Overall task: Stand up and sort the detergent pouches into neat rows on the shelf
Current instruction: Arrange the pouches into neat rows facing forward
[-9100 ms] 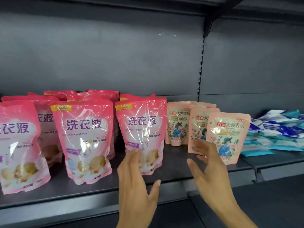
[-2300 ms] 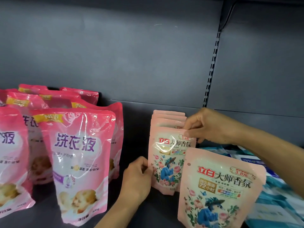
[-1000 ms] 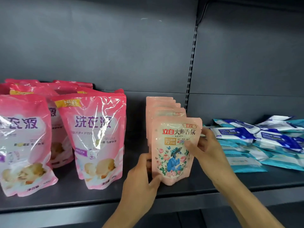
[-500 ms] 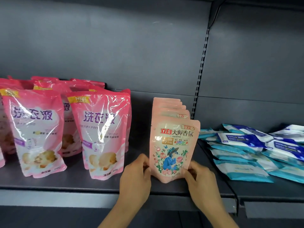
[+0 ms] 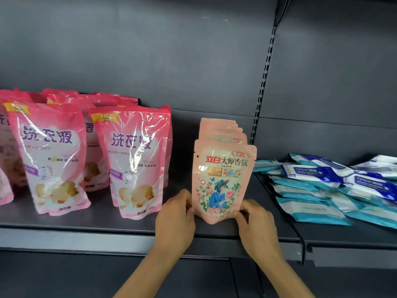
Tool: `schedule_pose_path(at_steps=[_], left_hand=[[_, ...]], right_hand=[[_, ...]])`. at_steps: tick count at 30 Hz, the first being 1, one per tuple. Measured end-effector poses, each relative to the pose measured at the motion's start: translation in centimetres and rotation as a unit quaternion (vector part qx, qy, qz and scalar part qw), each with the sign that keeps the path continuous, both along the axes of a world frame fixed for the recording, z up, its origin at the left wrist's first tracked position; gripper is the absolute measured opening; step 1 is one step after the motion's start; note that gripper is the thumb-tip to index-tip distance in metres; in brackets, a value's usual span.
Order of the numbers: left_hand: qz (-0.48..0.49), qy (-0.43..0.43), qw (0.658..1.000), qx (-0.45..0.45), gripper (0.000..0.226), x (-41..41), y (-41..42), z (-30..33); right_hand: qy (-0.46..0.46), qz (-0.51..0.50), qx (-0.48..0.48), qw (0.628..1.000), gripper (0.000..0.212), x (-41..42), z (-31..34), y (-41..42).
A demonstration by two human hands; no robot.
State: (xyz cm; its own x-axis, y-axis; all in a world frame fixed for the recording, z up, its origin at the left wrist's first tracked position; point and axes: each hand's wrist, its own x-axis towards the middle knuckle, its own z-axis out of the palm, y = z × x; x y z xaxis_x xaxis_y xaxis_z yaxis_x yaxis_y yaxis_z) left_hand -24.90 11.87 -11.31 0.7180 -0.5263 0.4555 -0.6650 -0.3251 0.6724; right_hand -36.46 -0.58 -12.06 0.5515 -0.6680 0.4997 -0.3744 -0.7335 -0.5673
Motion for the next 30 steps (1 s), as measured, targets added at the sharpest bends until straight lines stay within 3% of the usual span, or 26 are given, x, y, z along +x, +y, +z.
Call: schedule_pose_path(at_steps=[6, 9, 12, 14, 18, 23, 27, 30], left_hand=[[-0.002, 0.008, 1.0, 0.013, 0.011, -0.1, -0.1, 0.1], [-0.04, 0.039, 0.998, -0.002, 0.023, 0.0, 0.2, 0.4], [-0.093, 0.083, 0.991, -0.041, 0.043, -0.3, 1.1, 1.3], [-0.104, 0.078, 0.989, -0.063, 0.056, -0.6, 1.7, 2.3], [-0.114, 0.027, 0.988, -0.099, 0.071, -0.4, 2.7, 5.1], [-0.124, -0.05, 0.986, -0.102, 0.078, 0.2, 3.9, 8.1], [-0.108, -0.193, 0.972, -0.085, 0.075, 0.6, 4.9, 10.0], [-0.075, -0.304, 0.947, -0.072, 0.071, 1.6, 5.5, 11.2]], right_hand=[[0.017, 0.0, -0.003, 1.0, 0.008, -0.1, -0.2, -0.1], [0.001, 0.032, 0.036, 0.999, 0.014, -0.5, 0.5, 0.1], [-0.06, 0.066, 0.121, 0.989, 0.036, -1.6, 2.2, 0.4], [-0.121, 0.05, 0.114, 0.985, 0.042, -2.5, 4.0, 0.4], [-0.219, 0.037, 0.054, 0.974, 0.027, -2.8, 8.9, -0.3], [-0.095, 0.054, -0.037, 0.993, 0.022, 0.7, 15.3, -2.6], [0.068, 0.126, -0.086, 0.986, 0.017, 4.3, 19.0, -4.4], [0.193, 0.154, -0.07, 0.967, 0.014, 6.5, 19.8, -4.8]])
